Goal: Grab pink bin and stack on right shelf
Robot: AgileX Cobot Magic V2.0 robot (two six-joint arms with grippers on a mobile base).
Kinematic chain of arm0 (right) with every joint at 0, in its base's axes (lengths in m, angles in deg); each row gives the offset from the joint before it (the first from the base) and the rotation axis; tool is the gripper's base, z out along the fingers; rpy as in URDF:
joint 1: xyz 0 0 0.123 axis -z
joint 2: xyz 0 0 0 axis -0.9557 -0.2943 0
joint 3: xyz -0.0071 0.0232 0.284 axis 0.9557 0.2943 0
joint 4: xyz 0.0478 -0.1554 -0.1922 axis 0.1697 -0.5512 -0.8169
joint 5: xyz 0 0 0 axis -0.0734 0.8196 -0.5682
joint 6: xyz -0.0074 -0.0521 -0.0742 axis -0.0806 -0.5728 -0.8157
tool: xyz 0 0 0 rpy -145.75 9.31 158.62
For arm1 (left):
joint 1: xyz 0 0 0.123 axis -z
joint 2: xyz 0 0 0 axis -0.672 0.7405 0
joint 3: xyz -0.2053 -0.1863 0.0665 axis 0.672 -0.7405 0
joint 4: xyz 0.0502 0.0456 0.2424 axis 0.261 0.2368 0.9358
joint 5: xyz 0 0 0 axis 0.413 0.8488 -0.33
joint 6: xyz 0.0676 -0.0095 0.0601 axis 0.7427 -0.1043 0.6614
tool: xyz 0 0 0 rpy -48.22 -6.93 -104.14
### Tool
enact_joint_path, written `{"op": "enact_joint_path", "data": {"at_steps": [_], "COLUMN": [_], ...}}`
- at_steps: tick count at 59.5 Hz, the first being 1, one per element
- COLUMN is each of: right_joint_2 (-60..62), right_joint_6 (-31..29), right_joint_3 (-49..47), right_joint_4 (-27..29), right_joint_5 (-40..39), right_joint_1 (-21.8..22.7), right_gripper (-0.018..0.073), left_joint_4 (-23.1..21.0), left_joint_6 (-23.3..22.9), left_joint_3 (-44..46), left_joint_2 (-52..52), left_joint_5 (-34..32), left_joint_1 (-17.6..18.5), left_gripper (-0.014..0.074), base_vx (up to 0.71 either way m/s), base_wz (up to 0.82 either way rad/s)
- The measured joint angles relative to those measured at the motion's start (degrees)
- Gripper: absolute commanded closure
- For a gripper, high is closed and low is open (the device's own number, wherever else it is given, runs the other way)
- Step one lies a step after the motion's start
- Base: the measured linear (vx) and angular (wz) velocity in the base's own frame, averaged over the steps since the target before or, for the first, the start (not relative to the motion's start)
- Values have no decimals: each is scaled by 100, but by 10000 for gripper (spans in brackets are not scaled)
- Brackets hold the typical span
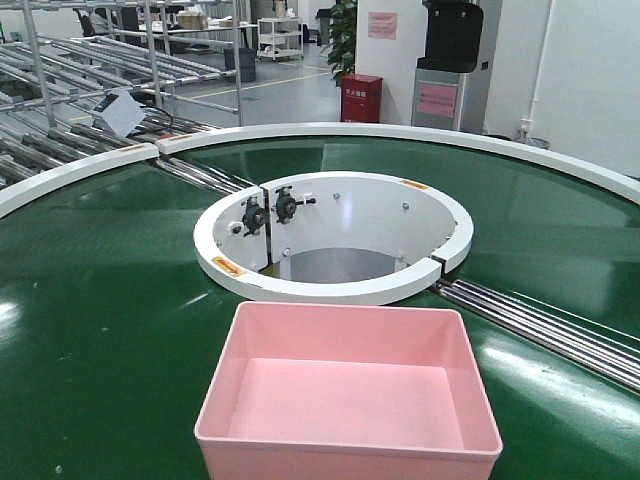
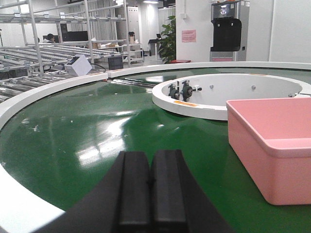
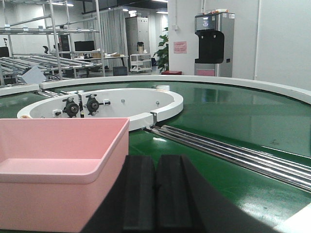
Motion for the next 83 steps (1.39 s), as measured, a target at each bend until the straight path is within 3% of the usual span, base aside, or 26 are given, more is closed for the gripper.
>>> {"op": "enact_joint_path", "data": {"at_steps": [44,52,61,71,83], "right_joint_2": [0,0,-5,-507,-1755], "right_joint_6": [0,0,0,0,0], "right_joint_3": [0,0,-741,-2205,-3684], "right_joint_4": [0,0,-242,-360,-366], "right_joint_5": [-11,-380,-54,1170,3477], "right_joint_1": [0,0,0,0,0], "right_gripper": [568,568,568,568,568], "left_joint_4": [0,0,0,0,0], "left_joint_6": [0,-51,-318,-451,-457], "left_joint_3": [0,10,813,2255,3756], "left_joint_2": [0,0,0,70,1258], "left_joint_5": [0,-90,58,1058,3370], "left_joint_1": [0,0,0,0,0], "left_gripper": [603,603,603,603,603], "base_vx": [0,0,0,0,0], "base_wz": [0,0,0,0,0]}}
